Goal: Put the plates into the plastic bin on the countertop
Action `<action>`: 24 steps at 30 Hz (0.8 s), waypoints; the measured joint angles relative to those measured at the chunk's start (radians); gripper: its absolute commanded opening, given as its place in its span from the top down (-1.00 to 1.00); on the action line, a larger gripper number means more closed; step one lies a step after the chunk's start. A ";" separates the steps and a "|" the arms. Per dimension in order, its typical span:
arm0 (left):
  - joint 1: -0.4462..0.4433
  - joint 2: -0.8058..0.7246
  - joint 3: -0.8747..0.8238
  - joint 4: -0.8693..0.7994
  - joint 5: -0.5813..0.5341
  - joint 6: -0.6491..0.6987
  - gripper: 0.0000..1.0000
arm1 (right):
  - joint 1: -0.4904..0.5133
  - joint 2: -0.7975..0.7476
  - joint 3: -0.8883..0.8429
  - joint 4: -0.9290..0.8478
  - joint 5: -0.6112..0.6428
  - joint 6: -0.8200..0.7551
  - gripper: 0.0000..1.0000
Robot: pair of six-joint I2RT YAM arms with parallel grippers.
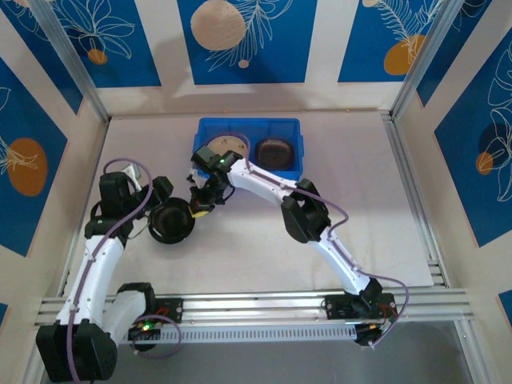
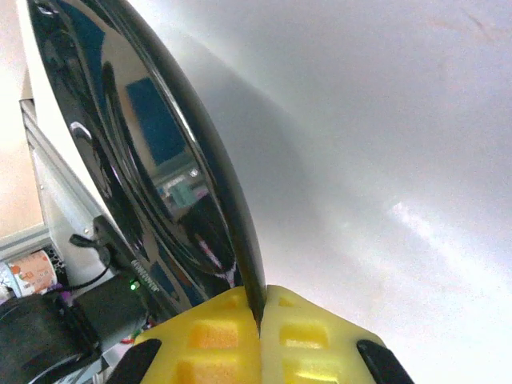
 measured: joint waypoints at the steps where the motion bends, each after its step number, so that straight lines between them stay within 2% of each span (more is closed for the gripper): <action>1: 0.000 0.005 0.014 -0.001 0.000 0.006 -0.51 | -0.002 -0.035 -0.032 0.008 0.003 -0.001 1.00; 8: 0.000 0.037 0.051 0.026 0.020 0.009 -0.51 | -0.084 -0.301 -0.315 0.083 0.005 -0.003 1.00; 13: 0.000 0.089 0.053 0.112 0.099 -0.003 -0.37 | -0.204 -0.449 -0.501 0.133 0.000 0.001 1.00; 19: -0.013 0.165 0.006 0.313 0.223 -0.083 -0.22 | -0.319 -0.549 -0.639 0.202 -0.040 0.035 1.00; 24: -0.085 0.233 -0.006 0.420 0.268 -0.115 -0.19 | -0.348 -0.559 -0.657 0.238 -0.080 0.050 1.00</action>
